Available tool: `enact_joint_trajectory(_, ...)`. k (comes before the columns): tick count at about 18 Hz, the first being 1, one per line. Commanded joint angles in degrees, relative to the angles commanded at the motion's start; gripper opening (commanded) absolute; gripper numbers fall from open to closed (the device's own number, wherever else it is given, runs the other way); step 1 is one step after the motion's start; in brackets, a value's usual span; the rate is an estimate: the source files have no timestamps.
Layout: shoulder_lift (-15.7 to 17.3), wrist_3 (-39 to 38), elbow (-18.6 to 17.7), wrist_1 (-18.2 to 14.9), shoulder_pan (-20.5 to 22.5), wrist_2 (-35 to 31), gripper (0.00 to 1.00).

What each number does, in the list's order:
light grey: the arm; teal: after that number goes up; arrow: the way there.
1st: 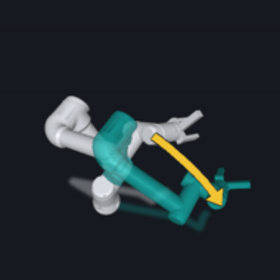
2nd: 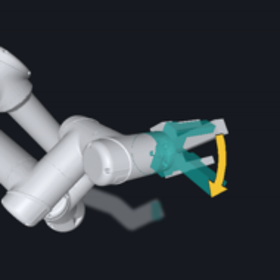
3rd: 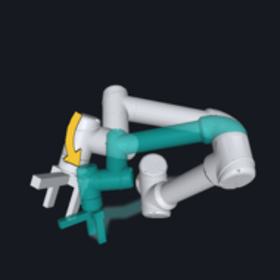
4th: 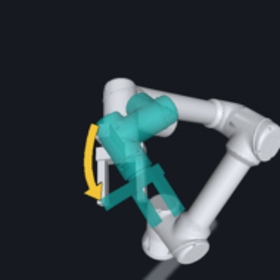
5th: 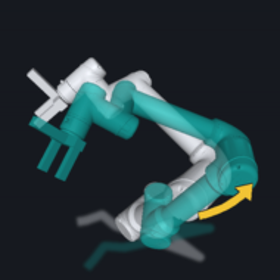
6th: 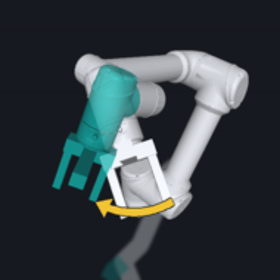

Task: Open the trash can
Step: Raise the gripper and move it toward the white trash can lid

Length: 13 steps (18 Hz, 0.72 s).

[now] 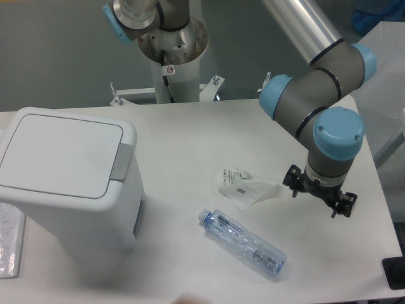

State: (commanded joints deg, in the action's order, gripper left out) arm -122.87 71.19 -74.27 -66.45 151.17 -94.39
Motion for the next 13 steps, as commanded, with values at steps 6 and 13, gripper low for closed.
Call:
enact_joint_trajectory(6, 0.3, 0.3, -0.9, 0.1, 0.4, 1.7, 1.0)
enact_joint_trajectory(13, 2.2, -3.3, -5.2, 3.7, 0.1, 5.9, 1.0)
